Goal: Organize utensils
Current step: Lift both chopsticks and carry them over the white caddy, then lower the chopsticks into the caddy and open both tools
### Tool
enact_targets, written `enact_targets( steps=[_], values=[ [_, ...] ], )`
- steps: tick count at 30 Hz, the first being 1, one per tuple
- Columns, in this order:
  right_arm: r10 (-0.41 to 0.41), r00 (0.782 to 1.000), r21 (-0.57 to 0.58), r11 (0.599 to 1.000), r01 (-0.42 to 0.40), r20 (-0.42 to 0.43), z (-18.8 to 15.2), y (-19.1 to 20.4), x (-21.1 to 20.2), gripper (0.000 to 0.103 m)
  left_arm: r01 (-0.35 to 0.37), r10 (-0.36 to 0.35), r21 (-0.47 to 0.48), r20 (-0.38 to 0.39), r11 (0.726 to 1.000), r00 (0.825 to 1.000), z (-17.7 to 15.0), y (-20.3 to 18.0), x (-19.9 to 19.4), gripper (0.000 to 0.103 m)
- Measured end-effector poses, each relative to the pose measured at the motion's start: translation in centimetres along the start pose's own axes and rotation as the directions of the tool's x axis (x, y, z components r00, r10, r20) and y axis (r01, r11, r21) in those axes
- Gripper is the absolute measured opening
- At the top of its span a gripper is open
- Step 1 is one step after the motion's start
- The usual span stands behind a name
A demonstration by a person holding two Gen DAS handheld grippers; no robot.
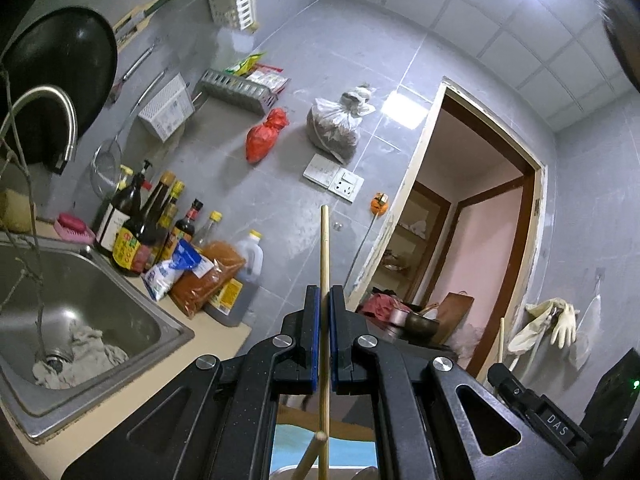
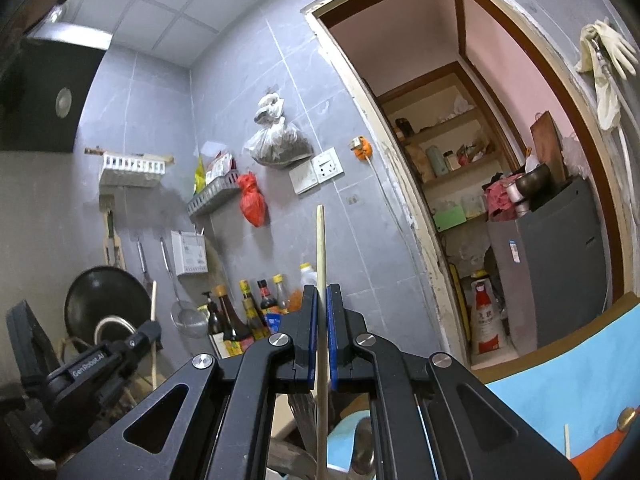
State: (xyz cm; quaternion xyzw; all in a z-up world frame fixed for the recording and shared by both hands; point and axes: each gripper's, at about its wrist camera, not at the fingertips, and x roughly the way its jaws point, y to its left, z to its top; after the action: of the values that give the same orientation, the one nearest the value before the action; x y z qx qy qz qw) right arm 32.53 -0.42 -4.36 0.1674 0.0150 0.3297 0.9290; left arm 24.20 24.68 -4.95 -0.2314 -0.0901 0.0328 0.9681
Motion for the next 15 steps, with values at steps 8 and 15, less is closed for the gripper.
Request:
enact_targets(
  steps=[8, 15],
  values=[
    [0.000, 1.000, -0.067, 0.998, 0.000, -0.003, -0.9, 0.7, -0.2, 0.003, -0.011, 0.010, 0.015, 0.034, 1.000, 0.999, -1.5, 0.0, -0.7, 0.002],
    [-0.008, 1.000, -0.098, 0.995, 0.007, -0.011, -1.3, 0.7, -0.4, 0.003, -0.001, -0.001, 0.091, 0.024, 0.996, 1.000, -2.4, -1.0, -1.3, 0.002]
  ],
)
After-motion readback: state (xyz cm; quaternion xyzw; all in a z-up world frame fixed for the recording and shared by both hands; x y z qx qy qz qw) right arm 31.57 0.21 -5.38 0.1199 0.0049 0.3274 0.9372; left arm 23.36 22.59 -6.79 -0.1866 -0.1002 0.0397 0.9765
